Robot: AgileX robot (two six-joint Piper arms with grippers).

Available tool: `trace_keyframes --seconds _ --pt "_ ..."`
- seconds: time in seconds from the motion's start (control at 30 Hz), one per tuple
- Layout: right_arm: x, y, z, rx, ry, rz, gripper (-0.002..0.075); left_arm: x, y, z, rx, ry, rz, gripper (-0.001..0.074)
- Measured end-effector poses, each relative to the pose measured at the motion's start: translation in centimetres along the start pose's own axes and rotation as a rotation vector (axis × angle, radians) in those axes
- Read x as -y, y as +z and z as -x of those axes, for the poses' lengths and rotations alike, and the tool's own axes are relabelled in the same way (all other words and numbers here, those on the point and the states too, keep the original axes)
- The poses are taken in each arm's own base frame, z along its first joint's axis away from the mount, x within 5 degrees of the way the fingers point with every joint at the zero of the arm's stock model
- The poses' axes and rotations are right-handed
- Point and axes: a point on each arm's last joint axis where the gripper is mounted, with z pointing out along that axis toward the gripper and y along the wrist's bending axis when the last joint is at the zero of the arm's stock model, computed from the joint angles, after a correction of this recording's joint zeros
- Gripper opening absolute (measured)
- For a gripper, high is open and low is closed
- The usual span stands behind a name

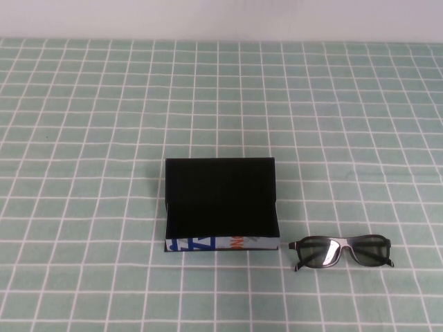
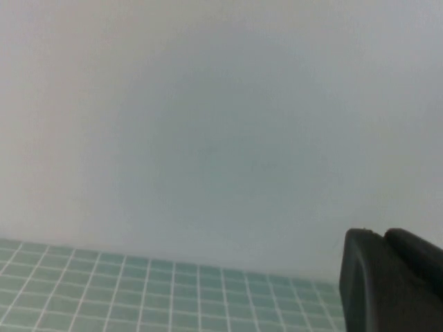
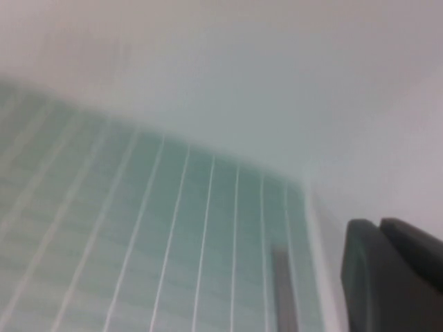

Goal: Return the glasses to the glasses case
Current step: Pick up the glasses from the table

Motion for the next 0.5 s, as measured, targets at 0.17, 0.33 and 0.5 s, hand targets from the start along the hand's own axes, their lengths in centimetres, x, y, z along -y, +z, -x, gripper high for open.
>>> trace_keyframes --seconds 0.17,0.33,0.5 --pt "-0.9 2.9 -2.6 -0.398 0.001 0.066 -0.0013 -0.2 1.0 -0.8 -0.095 0.134 0.024 -0.0002" --pt "-3.5 5.7 -3.9 -0.621 -0.107 0.298 -0.0013 -0.1 2.9 -1.9 -0.197 0.153 0.025 -0.0002" --pt "-7.5 7.4 -4.4 -0.615 -0.433 0.621 -0.0013 0.1 5.3 -3.6 -0.342 0.114 0.008 -0.0002"
